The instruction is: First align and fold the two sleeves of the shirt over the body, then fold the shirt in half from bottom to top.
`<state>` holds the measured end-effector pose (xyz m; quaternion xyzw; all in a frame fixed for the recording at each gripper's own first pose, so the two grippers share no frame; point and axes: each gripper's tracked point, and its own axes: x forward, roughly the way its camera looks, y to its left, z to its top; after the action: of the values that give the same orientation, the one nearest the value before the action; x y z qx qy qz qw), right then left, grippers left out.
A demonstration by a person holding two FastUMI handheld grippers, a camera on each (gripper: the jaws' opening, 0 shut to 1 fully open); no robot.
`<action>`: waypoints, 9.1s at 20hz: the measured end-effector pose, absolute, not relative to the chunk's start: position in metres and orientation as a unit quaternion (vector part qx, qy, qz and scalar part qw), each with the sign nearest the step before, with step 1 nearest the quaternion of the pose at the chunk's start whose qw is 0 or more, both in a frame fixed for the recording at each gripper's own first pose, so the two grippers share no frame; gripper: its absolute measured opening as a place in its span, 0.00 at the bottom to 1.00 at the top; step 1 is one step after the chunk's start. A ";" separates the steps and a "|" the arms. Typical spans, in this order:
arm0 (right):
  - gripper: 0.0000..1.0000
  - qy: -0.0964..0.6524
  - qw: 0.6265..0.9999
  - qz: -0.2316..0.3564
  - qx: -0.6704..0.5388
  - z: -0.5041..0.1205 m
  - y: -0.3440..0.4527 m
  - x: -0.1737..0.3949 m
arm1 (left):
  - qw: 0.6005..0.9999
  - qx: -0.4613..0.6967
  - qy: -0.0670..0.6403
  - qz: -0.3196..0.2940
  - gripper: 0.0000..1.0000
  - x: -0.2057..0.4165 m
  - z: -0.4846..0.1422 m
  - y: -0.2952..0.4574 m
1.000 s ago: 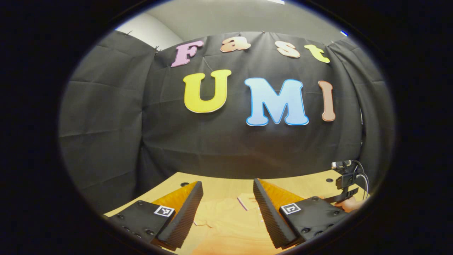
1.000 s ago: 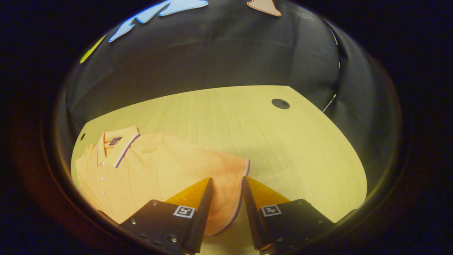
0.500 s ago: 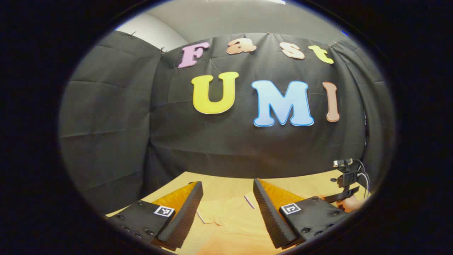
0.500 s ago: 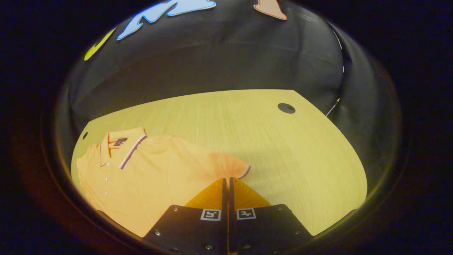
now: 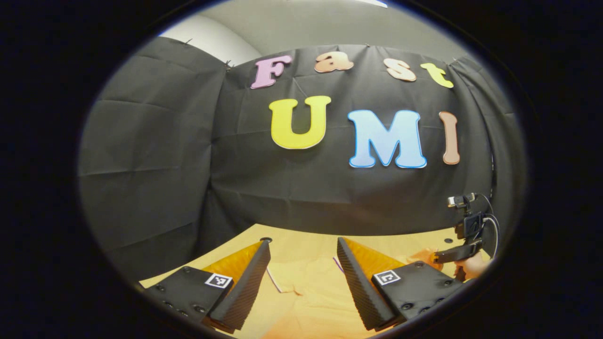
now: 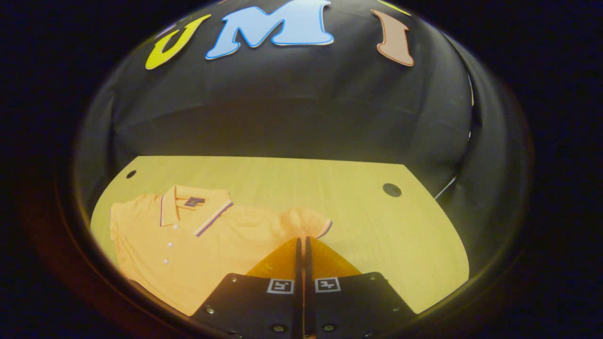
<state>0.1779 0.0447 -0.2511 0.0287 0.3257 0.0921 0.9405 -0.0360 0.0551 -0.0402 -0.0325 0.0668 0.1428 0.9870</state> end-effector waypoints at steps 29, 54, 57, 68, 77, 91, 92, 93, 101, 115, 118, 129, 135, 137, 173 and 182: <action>0.75 0.344 0.923 0.174 0.008 -0.250 0.134 0.143 | 0.977 -0.059 0.095 0.184 0.95 -0.073 -0.077 0.138; 0.97 0.223 0.968 0.089 0.075 -0.093 0.081 -0.033 | 0.969 -0.088 0.208 0.096 0.95 0.064 -0.237 0.145; 0.94 0.223 0.966 0.088 0.094 -0.085 0.075 -0.043 | 0.963 -0.089 0.230 0.107 0.95 0.075 -0.259 0.151; 0.97 0.193 0.975 0.051 0.100 -0.058 0.032 -0.070 | 0.934 -0.139 0.284 0.165 0.95 0.124 -0.325 0.191; 0.97 0.220 0.969 0.074 0.086 -0.069 0.048 -0.077 | 0.923 -0.093 0.333 0.171 0.94 0.147 -0.362 0.202; 0.97 0.231 0.965 0.077 0.100 -0.077 0.049 -0.074 | 0.921 -0.056 0.354 0.153 0.13 0.151 -0.365 0.192; 0.97 0.230 0.965 0.077 0.102 -0.077 0.050 -0.076 | 0.922 -0.064 0.351 0.149 0.14 0.154 -0.363 0.191; 0.97 0.230 0.965 0.076 0.105 -0.077 0.048 -0.078 | 0.924 -0.078 0.344 0.148 0.11 0.153 -0.358 0.190; 0.97 0.237 0.963 0.067 0.113 -0.087 0.041 -0.083 | 0.950 -0.064 0.279 0.126 0.07 0.168 -0.297 0.167; 0.97 0.247 0.959 0.073 0.118 -0.093 0.056 -0.080 | 0.956 -0.007 0.291 0.029 0.07 0.178 -0.301 0.067; 0.97 0.251 0.958 0.073 0.118 -0.096 0.060 -0.078 | 0.949 0.006 0.316 0.016 0.08 0.179 -0.320 0.058; 0.97 0.260 0.958 0.026 0.121 -0.112 0.060 -0.090 | 0.942 0.026 0.331 -0.039 0.46 0.163 -0.318 0.043; 0.97 0.248 0.960 0.046 0.119 -0.109 0.057 -0.093 | 0.949 0.010 0.313 -0.049 0.84 0.128 -0.289 0.040; 0.97 0.251 0.960 0.057 0.112 -0.114 0.055 -0.100 | 0.952 0.003 0.302 -0.050 0.88 0.109 -0.277 0.039; 0.97 0.426 0.896 0.119 0.038 -0.292 0.041 -0.240 | 0.923 -0.019 0.377 -0.075 0.93 -0.259 -0.309 0.062; 0.97 0.446 0.887 0.113 0.034 -0.308 0.041 -0.249 | 0.912 0.002 0.402 -0.086 0.94 -0.276 -0.338 0.050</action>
<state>-0.2490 0.0409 -0.3075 0.0336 0.4457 0.1134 0.8873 -0.2758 0.0503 -0.3378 0.0024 0.4017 -0.0862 0.9117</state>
